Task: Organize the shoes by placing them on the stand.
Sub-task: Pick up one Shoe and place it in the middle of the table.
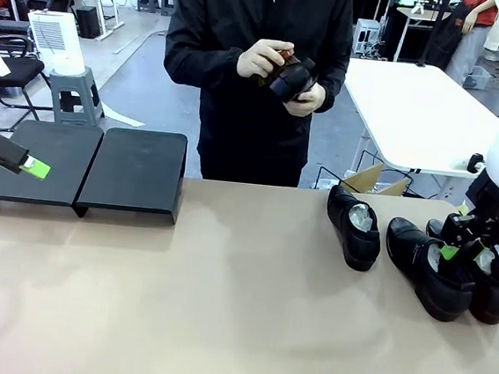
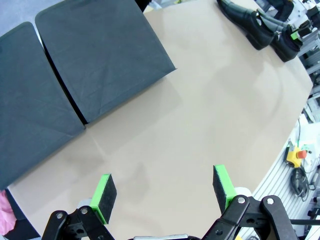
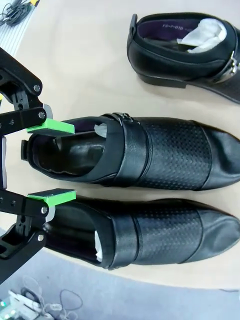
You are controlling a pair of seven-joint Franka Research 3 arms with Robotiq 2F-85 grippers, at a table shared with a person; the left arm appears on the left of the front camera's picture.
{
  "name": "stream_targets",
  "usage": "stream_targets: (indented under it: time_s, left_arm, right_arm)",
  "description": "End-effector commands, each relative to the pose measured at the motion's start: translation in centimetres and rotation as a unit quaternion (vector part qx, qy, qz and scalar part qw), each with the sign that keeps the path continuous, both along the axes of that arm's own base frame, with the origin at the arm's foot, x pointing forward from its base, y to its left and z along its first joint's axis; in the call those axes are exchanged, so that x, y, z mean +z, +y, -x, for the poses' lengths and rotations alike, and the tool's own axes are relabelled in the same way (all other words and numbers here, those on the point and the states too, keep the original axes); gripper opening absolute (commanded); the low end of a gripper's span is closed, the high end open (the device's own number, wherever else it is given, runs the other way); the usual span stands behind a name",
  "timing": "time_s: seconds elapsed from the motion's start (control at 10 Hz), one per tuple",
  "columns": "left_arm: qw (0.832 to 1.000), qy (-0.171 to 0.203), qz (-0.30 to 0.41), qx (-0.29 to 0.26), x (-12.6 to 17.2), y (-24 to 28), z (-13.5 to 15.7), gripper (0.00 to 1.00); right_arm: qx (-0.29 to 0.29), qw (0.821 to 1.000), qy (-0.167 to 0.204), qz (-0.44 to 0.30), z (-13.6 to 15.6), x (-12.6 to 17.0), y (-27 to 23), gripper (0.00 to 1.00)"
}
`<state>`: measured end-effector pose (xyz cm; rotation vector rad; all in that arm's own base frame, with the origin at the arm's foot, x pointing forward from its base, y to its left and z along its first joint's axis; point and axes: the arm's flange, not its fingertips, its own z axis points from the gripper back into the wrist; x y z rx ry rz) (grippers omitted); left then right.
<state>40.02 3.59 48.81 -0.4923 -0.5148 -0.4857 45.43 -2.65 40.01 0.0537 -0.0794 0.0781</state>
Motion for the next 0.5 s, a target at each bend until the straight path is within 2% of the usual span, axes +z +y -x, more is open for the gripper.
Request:
stream_targets:
  time_s: [0.0,0.4]
  left_arm:
    - [1.000,-0.006,0.010,-0.007,0.0,0.2,-0.1,1.00]
    - [1.000,-0.006,0.010,-0.007,0.0,0.2,-0.1,1.00]
  right_arm:
    - [-0.041,0.999,-0.001,0.000,0.7,-0.2,0.2,0.57]
    - [-0.058,0.997,0.040,-0.012,-0.8,-2.5,-0.5,0.57]
